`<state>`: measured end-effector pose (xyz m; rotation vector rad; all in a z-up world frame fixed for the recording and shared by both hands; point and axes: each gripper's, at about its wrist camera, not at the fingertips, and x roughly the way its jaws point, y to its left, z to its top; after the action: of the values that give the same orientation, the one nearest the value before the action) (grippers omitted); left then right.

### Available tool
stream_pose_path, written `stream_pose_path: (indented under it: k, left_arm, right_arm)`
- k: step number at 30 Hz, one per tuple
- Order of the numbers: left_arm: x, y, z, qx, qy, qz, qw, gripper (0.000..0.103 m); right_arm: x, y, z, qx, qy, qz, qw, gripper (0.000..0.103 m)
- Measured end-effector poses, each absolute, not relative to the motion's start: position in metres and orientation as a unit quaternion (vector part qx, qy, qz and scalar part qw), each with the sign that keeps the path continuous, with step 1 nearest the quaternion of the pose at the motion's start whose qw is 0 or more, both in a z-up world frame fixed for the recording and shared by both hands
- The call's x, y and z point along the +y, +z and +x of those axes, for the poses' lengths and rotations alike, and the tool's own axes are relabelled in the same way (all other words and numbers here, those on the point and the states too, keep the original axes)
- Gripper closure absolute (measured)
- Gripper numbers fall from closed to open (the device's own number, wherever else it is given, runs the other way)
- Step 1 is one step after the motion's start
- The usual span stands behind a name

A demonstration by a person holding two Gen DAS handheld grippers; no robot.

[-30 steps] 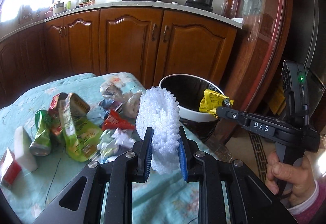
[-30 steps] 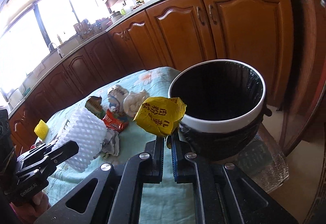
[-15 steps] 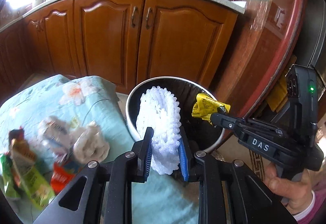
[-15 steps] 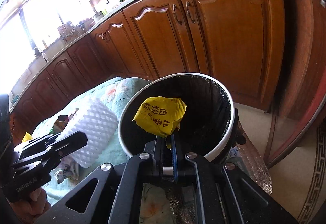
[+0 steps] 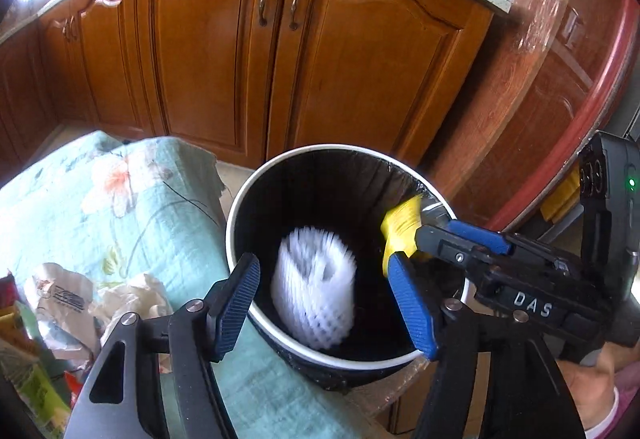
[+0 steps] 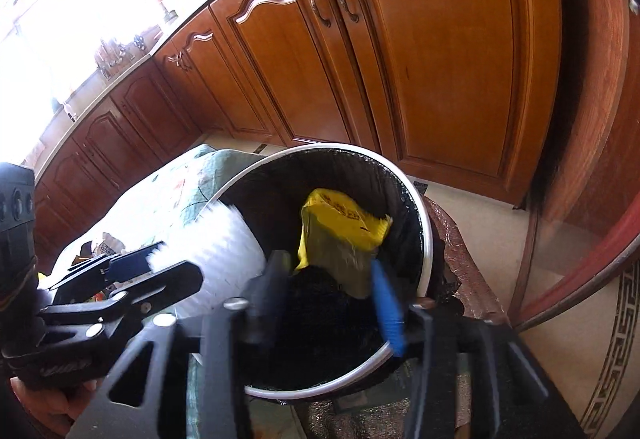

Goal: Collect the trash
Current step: 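Carry both items over the trash bin and open both tools to drop them, then grasp the white milk carton with the left tool while the right tool grasps crumpled paper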

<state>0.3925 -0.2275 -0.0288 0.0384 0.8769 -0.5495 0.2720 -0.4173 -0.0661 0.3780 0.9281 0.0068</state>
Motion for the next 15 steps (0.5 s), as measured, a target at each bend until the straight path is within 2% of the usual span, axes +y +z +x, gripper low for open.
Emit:
stream_pose_path:
  k: [6, 10, 15]
  left_arm:
    - [-0.196, -0.019, 0.348, 0.393, -0.258, -0.005, 0.883, 0.035]
    - [-0.17, -0.012, 0.312, 0.367, -0.25, -0.023, 0.896, 0.029]
    - [-0.134, -0.006, 0.264, 0.338, -0.23, -0.03, 0.912, 0.028]
  right_arm:
    - [-0.417, -0.053, 0.257, 0.417, -0.001, 0.196, 0.888, 0.05]
    - [-0.404, -0.042, 0.238, 0.393, 0.009, 0.208, 0.896, 0.031]
    - [-0.377, -0.033, 0.214, 0.372, 0.024, 0.218, 0.902, 0.023]
